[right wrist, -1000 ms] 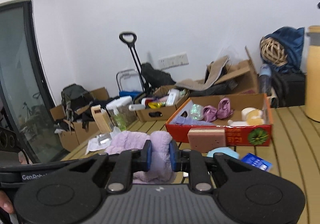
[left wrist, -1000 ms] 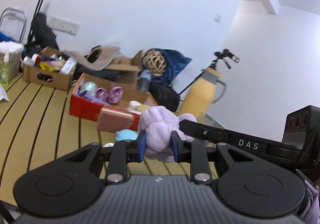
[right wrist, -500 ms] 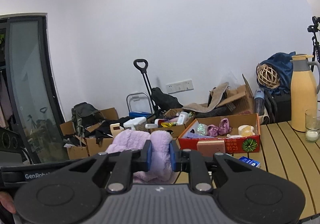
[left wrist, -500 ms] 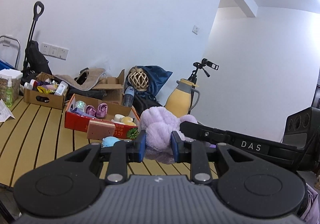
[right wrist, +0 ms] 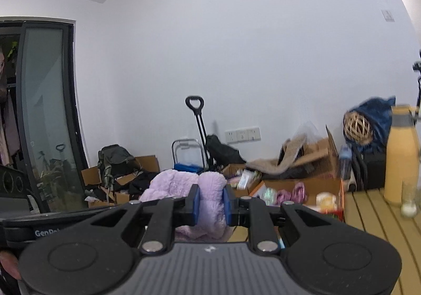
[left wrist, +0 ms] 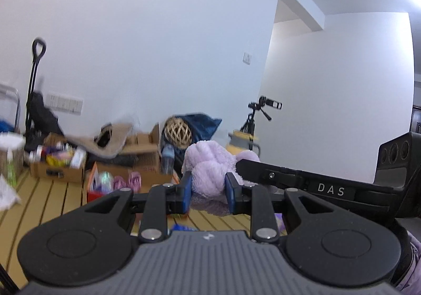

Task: Organize soft objects
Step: 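Lift the lavender fluffy scrunchie with both grippers toward the cardboard box, then lower the scrunchie into the red box and open both grippers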

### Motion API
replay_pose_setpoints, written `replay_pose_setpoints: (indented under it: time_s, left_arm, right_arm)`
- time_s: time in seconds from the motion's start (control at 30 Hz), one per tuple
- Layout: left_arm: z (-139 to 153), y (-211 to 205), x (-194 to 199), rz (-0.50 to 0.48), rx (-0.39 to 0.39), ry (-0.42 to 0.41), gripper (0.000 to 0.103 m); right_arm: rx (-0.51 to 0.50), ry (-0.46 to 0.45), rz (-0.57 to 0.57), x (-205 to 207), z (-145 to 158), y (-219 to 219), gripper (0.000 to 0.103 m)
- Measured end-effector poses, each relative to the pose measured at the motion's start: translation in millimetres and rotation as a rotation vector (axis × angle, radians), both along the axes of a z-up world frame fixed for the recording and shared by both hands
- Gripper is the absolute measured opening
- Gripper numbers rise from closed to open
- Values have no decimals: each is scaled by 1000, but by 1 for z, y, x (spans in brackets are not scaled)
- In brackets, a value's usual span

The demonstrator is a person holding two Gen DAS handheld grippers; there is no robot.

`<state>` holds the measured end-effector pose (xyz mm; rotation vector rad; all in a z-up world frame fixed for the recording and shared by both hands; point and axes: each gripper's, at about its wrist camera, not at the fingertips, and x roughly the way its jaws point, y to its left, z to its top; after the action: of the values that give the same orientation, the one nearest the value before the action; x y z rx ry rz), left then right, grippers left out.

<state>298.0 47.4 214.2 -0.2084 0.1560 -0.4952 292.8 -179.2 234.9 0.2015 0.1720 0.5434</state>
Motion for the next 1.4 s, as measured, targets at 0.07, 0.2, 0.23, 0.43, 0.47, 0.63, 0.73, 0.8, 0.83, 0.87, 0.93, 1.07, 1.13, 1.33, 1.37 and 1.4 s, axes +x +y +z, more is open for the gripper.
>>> replay_pose_setpoints:
  time_s: [0.07,0.2,0.23,0.43,0.47,0.63,0.73,0.8,0.83,0.87,0.93,1.07,1.13,1.33,1.37,1.4]
  left_arm:
    - [13,3,28,-4,0,-6,26]
    - [29,10,102,-13,-25,54,27]
    - [31,12,120,-13,-31,72,27]
    - [32,25,248,-3,-31,218,27]
    - [28,26,270,-1,-31,249,27]
    - [-12,28,366,20,12,375,27]
    - [-57,31,425,35,14,488,27]
    - [-87,31,453,49,38,546,27]
    - [-105,33,467,62,42,583,27]
    - [-122,34,480,71,55,614,27]
    - [-150,34,497,100,105,654,27]
    - [-183,33,516,142,186,672,33]
    - [-187,28,513,143,249,618,36]
    - [-179,24,504,166,270,606,51]
    - [-173,25,500,160,266,597,55]
    - [-165,24,498,158,267,584,55]
  right_arm:
    - [3,-23,3,19,13,0,18]
    - [13,-23,10,83,36,3,18]
    - [18,-11,15,103,40,4,18]
    - [70,143,61,237,50,3,18]
    - [68,170,59,261,48,4,18]
    - [63,326,52,366,16,13,18]
    - [59,422,34,422,-20,19,18]
    - [46,489,18,456,-50,26,18]
    - [43,529,11,474,-68,31,18]
    - [34,566,3,489,-89,36,18]
    - [2,642,-11,518,-128,49,18]
    - [-85,735,-31,548,-184,71,18]
    - [-135,758,-49,556,-201,80,18]
    - [-144,765,-71,564,-214,82,28]
    - [-144,758,-74,562,-210,79,33]
    - [-153,743,-78,558,-205,78,36]
